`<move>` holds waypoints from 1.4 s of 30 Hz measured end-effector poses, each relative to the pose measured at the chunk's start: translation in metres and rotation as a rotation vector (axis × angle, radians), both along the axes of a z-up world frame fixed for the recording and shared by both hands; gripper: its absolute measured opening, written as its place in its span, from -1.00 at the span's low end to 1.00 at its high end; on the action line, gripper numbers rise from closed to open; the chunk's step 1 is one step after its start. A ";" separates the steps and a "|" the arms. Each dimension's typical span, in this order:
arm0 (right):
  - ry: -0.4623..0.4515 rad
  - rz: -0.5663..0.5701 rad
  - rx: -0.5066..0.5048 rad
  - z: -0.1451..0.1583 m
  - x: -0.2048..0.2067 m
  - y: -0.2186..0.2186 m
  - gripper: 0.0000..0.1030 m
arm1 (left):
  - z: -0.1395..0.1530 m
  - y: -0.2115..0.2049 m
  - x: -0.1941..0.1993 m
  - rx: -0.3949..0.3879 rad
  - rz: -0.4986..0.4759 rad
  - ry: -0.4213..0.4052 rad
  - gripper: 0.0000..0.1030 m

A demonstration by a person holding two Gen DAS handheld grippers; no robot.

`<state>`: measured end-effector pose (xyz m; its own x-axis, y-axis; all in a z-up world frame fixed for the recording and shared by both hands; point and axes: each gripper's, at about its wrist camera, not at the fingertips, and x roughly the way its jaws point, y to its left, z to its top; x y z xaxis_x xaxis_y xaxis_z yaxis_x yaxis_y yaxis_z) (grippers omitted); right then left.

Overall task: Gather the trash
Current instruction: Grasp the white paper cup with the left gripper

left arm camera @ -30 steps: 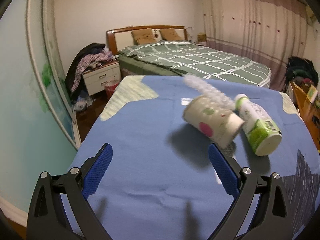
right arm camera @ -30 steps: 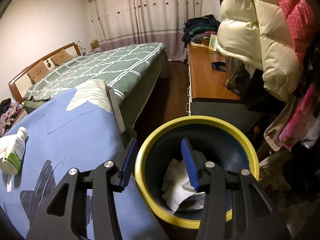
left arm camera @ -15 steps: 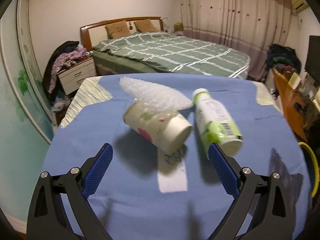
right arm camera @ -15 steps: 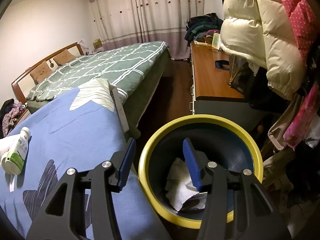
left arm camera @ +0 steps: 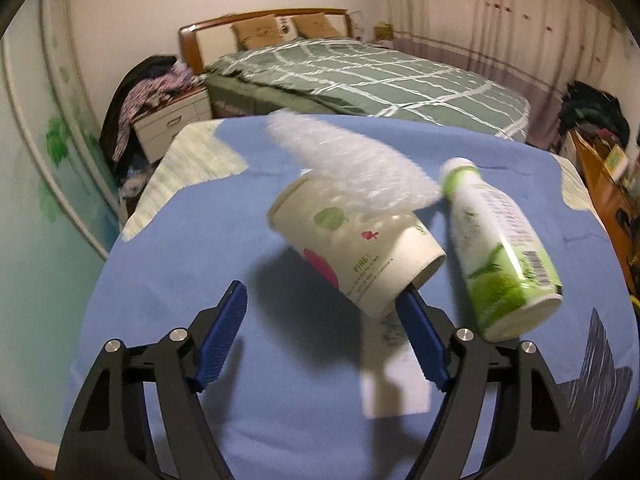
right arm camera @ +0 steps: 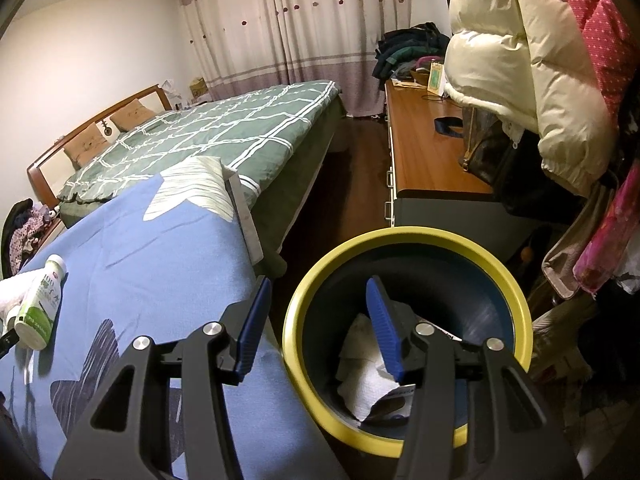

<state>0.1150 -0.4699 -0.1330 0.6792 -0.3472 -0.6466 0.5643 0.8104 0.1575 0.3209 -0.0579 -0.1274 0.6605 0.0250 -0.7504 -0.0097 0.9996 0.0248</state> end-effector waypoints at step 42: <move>-0.004 0.007 0.024 -0.003 0.001 -0.001 -0.04 | -0.009 0.037 0.007 -0.040 -0.056 0.059 0.11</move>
